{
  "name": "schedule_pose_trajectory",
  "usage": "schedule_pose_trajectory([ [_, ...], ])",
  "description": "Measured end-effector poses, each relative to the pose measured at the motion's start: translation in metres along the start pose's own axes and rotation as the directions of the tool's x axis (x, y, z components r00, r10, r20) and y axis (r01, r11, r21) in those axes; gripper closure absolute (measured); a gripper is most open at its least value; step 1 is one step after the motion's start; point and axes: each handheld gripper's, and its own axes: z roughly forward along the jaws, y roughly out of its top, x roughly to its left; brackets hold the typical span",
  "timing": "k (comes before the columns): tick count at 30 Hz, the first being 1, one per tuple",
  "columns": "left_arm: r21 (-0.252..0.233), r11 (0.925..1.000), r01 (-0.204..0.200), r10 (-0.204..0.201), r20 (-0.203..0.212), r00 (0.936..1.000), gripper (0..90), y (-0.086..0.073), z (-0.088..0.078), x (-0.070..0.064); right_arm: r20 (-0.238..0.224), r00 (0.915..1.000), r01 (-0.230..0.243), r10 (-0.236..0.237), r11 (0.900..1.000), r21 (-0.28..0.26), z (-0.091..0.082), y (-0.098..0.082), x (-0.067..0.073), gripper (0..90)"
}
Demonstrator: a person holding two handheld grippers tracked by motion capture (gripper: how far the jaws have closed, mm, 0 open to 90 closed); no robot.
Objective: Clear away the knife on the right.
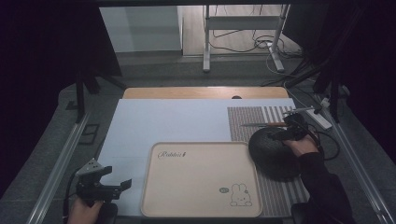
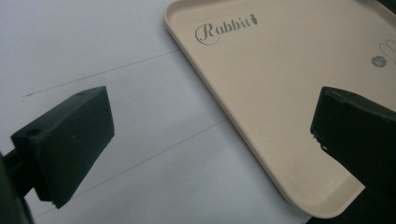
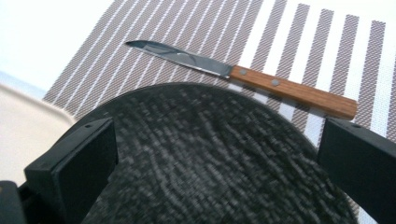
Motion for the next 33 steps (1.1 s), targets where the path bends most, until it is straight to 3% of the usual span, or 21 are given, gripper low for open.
schedule_pose_trajectory([
  [18,-0.003,1.0,0.003,-0.003,0.004,1.0,0.0,0.0,0.0,0.0,0.038,0.9988,-0.033,0.032,0.999,0.038,0.026,0.024,-0.025,0.0],
  [30,-0.005,1.0,0.005,-0.005,0.007,1.0,0.0,0.0,0.0,0.001,0.073,0.9973,-0.016,0.012,0.998,0.061,0.045,0.041,-0.036,0.0],
  [33,-0.003,1.0,0.004,-0.004,0.008,1.0,0.0,0.0,0.0,0.001,0.077,0.997,-0.001,-0.004,0.998,0.059,0.048,0.043,-0.039,8.7],
])
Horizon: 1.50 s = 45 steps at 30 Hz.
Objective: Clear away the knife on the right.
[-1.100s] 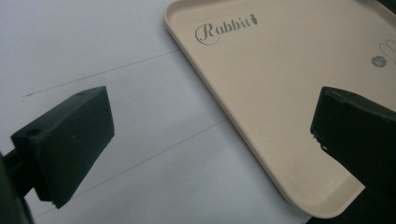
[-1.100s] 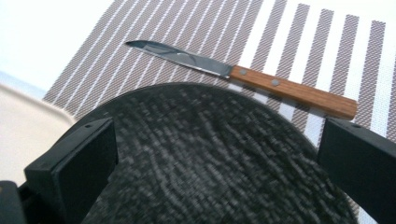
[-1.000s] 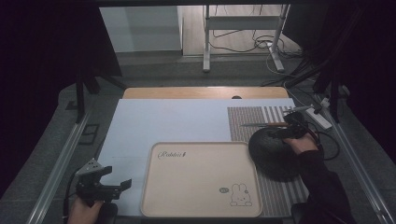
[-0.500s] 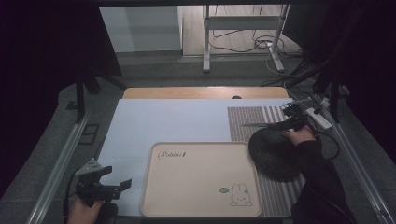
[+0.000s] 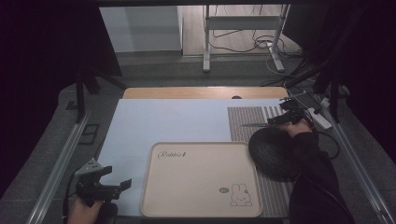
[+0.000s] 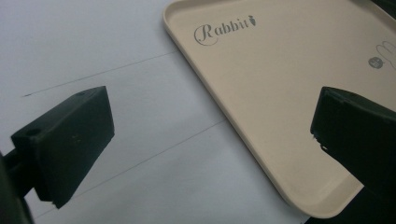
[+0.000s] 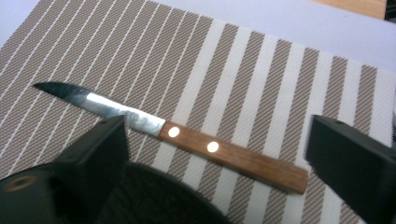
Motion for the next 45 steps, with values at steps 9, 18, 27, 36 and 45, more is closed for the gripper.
schedule_pose_trajectory([
  [9,-0.001,1.0,0.002,-0.002,0.0,1.0,0.0,0.0,0.0,0.0,-0.033,0.9994,-0.003,0.004,1.0,0.022,0.004,0.008,-0.021,85.5],
  [18,0.001,1.0,0.005,-0.005,-0.002,1.0,0.0,0.0,0.0,0.0,0.033,0.9987,-0.04,0.038,0.997,0.064,0.02,0.0,-0.046,89.7],
  [27,0.005,1.0,-0.006,0.006,-0.005,1.0,0.2,0.0,0.0,-0.001,-0.017,0.9998,-0.01,0.012,0.994,0.106,0.019,-0.013,-0.055,89.7],
  [36,0.01,0.9999,-0.013,0.013,-0.008,0.9999,0.3,0.001,0.001,-0.002,-0.066,0.997,-0.029,0.04,0.987,0.16,0.008,-0.024,-0.051,89.7],
  [45,0.014,0.9997,-0.018,0.018,-0.011,0.9998,0.5,0.001,0.002,-0.002,-0.089,0.9959,0.0,0.018,0.979,0.202,0.001,-0.03,-0.043,89.7],
])
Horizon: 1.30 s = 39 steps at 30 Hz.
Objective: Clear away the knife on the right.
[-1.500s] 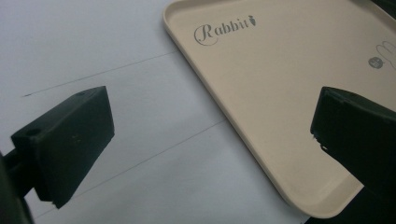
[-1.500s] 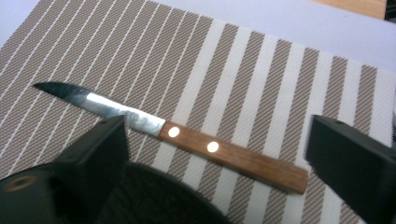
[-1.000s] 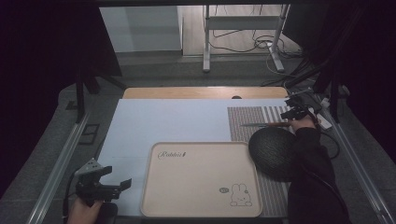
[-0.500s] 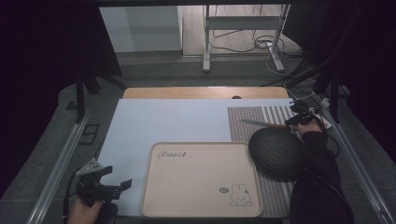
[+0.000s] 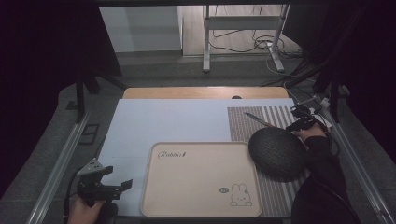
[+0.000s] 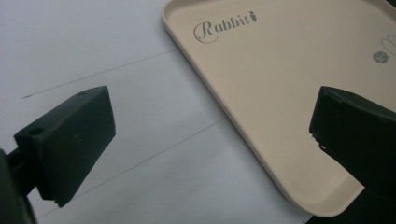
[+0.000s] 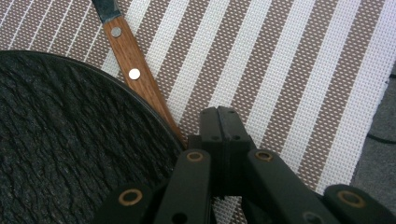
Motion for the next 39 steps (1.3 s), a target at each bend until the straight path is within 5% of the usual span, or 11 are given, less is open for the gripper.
schedule_pose_trajectory([
  [6,0.001,1.0,0.003,-0.003,0.0,1.0,0.6,0.0,0.0,0.0,0.024,0.9997,0.004,-0.002,0.998,-0.068,-0.01,0.006,0.001,82.6],
  [10,0.001,1.0,0.003,-0.003,-0.001,1.0,0.7,0.0,0.0,0.0,0.005,1.0,-0.006,0.006,0.994,-0.106,-0.015,0.012,0.006,59.3],
  [14,0.002,1.0,0.005,-0.005,-0.001,1.0,0.7,0.0,0.0,0.0,0.046,0.9989,0.009,-0.003,0.991,-0.131,-0.011,0.019,0.015,27.6],
  [19,0.001,1.0,0.008,-0.008,-0.001,1.0,0.8,0.0,0.0,0.001,0.021,0.9992,0.036,-0.034,0.991,-0.129,-0.001,0.027,0.027,10.8],
  [22,0.0,1.0,0.009,-0.009,-0.001,1.0,0.8,0.0,0.0,0.001,0.043,0.9972,0.066,-0.061,0.991,-0.12,0.004,0.032,0.036,3.2],
  [31,-0.002,0.9999,0.013,-0.013,0.001,0.9999,0.7,-0.001,-0.001,0.001,0.053,0.9973,0.056,-0.052,0.994,-0.09,0.021,0.048,0.049,0.0],
  [39,-0.004,0.9999,0.015,-0.015,0.001,0.9999,0.8,-0.001,-0.001,0.001,0.079,0.9949,0.065,-0.063,0.998,-0.019,0.042,0.05,0.044,0.0],
])
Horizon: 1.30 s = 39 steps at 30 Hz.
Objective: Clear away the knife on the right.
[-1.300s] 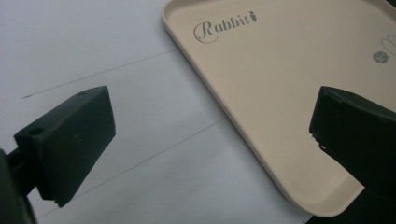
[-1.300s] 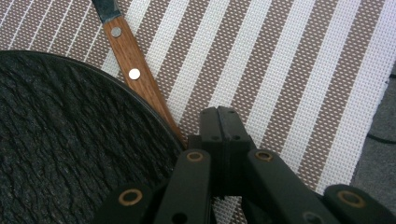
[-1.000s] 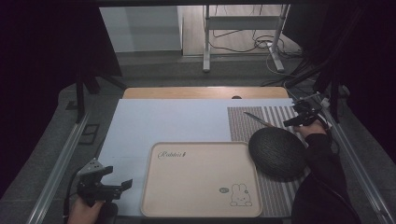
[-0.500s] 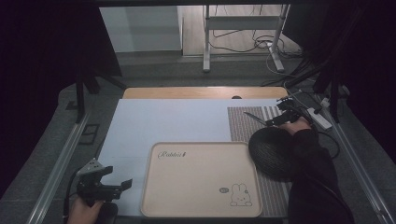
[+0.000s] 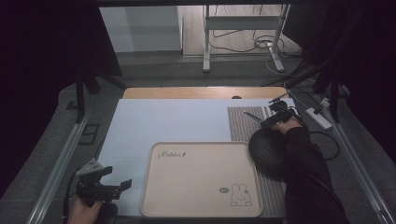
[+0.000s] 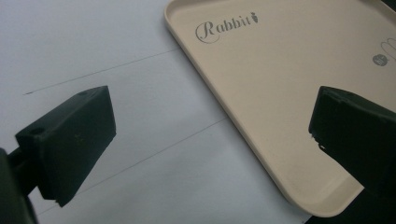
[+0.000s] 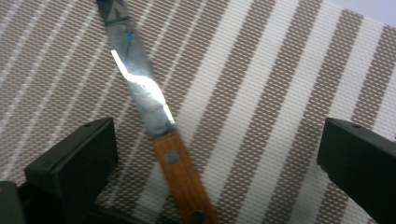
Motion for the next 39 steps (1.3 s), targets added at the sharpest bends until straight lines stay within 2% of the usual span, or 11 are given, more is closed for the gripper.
schedule_pose_trajectory([
  [4,-0.001,1.0,0.004,-0.004,0.001,1.0,0.8,0.0,0.0,0.0,-0.016,0.9998,-0.009,0.008,1.0,-0.003,0.001,-0.002,-0.005,0.9],
  [6,-0.001,1.0,0.004,-0.004,0.0,1.0,0.8,0.0,0.0,0.0,-0.019,0.9998,0.0,0.0,1.0,-0.012,-0.001,-0.002,-0.007,7.6],
  [8,-0.002,1.0,0.004,-0.004,0.0,1.0,0.8,0.0,0.0,0.0,-0.024,0.9997,0.0,0.0,1.0,-0.018,-0.005,-0.002,-0.009,22.0],
  [12,-0.001,1.0,0.004,-0.004,0.0,1.0,0.8,0.0,0.0,0.0,-0.045,0.9978,0.048,-0.049,0.998,-0.03,-0.013,-0.006,-0.015,51.6],
  [15,-0.001,1.0,0.005,-0.005,0.0,1.0,0.8,0.0,-0.001,0.0,-0.053,0.9965,0.064,-0.065,0.997,-0.034,-0.017,-0.009,-0.021,76.6],
  [18,0.0,1.0,0.005,-0.005,0.0,1.0,0.8,0.0,0.0,0.0,-0.087,0.9942,0.06,-0.064,0.997,-0.055,-0.017,-0.013,-0.026,77.5],
  [21,-0.002,1.0,0.007,-0.007,0.001,1.0,0.8,0.0,0.0,0.0,-0.084,0.9916,0.094,-0.098,0.994,-0.051,-0.018,-0.013,-0.027,77.7],
  [25,-0.002,1.0,0.006,-0.006,0.001,1.0,0.8,-0.001,-0.001,0.0,-0.086,0.9897,0.111,-0.115,0.993,-0.043,-0.019,-0.013,-0.029,77.8],
  [28,-0.002,1.0,0.006,-0.006,0.001,1.0,0.8,-0.001,-0.001,0.0,-0.079,0.9914,0.101,-0.104,0.994,-0.046,-0.022,-0.017,-0.036,77.8],
  [34,-0.002,1.0,0.006,-0.006,0.001,1.0,0.8,0.0,-0.001,0.0,-0.059,0.9972,0.04,-0.045,0.996,-0.08,-0.036,-0.027,-0.056,77.8],
  [39,-0.001,1.0,0.007,-0.007,0.0,1.0,0.8,0.0,0.0,0.0,-0.064,0.9976,0.017,-0.024,0.994,-0.107,-0.051,-0.032,-0.061,77.8],
])
